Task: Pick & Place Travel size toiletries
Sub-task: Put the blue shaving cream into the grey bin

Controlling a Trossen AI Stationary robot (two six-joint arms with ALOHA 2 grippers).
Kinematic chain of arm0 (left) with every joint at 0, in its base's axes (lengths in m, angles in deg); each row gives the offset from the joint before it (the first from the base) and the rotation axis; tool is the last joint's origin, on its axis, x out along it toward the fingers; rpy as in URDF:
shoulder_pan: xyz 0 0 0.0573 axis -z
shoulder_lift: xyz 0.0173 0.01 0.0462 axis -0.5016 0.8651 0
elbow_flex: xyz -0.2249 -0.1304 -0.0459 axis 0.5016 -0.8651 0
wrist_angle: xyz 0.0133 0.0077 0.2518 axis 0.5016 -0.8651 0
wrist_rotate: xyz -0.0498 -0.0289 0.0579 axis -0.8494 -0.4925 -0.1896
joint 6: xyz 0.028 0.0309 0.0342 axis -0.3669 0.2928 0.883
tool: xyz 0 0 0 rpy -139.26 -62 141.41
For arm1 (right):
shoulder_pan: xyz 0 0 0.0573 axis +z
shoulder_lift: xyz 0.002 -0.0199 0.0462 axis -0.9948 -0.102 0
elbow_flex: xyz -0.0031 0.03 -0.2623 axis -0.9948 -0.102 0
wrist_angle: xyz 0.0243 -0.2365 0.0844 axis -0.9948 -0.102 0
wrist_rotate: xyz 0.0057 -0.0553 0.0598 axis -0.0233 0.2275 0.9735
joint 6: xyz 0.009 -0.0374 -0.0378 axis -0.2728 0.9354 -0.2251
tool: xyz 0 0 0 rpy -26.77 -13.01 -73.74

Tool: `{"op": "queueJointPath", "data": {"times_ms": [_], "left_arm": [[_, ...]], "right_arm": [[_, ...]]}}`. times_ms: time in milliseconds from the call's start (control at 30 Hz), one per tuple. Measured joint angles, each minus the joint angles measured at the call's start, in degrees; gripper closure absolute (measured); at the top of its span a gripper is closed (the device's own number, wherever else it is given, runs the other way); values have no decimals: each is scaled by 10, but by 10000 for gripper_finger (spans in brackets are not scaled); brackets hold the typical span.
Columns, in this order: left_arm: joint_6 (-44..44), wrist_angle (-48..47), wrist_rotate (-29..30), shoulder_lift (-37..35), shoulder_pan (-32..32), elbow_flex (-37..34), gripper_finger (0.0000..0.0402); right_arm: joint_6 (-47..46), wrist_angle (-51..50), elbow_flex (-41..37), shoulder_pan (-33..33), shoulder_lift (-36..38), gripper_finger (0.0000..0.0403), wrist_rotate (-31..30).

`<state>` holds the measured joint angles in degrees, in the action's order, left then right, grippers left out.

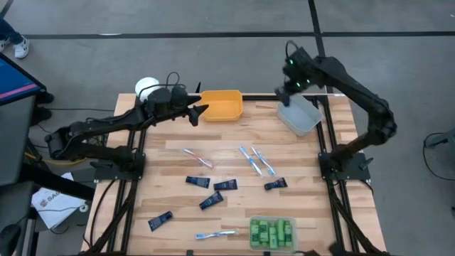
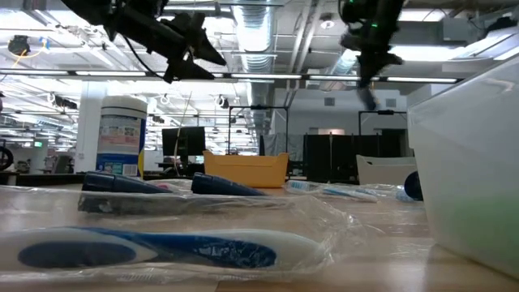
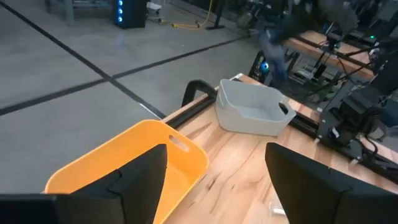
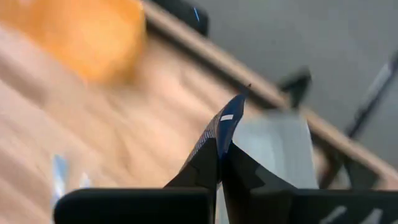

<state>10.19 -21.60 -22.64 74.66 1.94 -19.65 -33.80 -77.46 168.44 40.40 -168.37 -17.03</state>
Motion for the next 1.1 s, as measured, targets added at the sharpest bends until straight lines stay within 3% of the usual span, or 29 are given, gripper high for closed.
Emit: {"op": "queueJointPath", "data": {"times_ms": [233, 467, 667, 833, 1100], "left_arm": [[-1, -28, 2, -22, 0, 0, 140], [-2, -68, 2, -22, 0, 0, 139], [-2, -118, -29, -22, 0, 0, 140], [-16, -152, -55, -22, 7, 0, 140], [-15, -231, -152, -22, 38, 0, 151]], "right_arm": [[-20, -27, -159, -18, 64, 403, -40], [-28, 67, -270, -31, 67, 403, -57], [-9, 77, -282, -38, 17, 403, -112], [22, 86, -281, -41, -42, 403, -116], [66, 107, -281, -41, -91, 382, -120]]}}
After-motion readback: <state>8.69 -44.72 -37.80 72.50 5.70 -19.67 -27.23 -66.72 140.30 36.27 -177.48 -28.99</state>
